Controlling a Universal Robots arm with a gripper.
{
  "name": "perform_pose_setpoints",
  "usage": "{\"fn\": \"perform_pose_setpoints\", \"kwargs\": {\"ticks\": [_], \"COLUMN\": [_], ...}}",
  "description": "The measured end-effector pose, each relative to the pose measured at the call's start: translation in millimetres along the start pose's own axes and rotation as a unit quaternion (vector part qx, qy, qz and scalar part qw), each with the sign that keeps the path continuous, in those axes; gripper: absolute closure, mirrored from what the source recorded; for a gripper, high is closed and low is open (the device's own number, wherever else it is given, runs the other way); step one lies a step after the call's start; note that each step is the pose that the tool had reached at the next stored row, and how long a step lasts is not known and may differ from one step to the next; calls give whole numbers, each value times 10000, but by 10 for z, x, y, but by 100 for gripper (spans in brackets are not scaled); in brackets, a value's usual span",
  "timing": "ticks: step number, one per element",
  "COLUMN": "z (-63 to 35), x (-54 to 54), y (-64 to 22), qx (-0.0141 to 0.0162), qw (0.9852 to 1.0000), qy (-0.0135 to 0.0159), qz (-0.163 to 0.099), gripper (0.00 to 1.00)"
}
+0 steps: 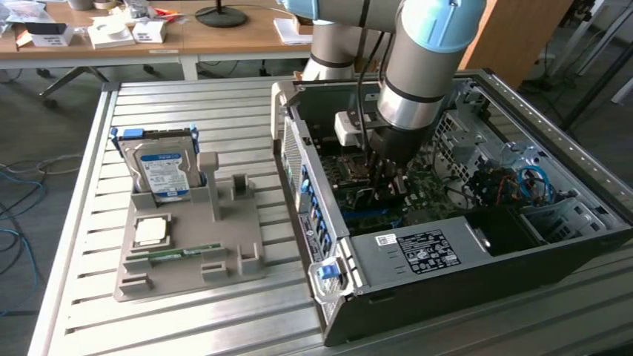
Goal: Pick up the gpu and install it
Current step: 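Insert the gpu into the slot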
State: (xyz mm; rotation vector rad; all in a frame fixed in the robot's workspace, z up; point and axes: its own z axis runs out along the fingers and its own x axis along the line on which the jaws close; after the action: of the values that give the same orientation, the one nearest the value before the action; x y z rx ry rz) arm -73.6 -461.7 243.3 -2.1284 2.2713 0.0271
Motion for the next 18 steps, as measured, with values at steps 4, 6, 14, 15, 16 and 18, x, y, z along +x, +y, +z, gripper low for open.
{"fn": "perform_pose_setpoints", "kwargs": {"ticks": [4,6,14,15,16,18], "z": [2,3,10,9,9,3], "x": [-1,-1,-3,-2,-2,-1], "y": [0,0,1,1,1,1], "qx": [1,1,2,4,4,1], "qw": [10000,10000,10000,10000,10000,10000], "qy": [-3,-3,-15,-10,-10,-3], "qz": [0,0,2,2,2,1], "gripper": [74,74,74,73,67,60]}}
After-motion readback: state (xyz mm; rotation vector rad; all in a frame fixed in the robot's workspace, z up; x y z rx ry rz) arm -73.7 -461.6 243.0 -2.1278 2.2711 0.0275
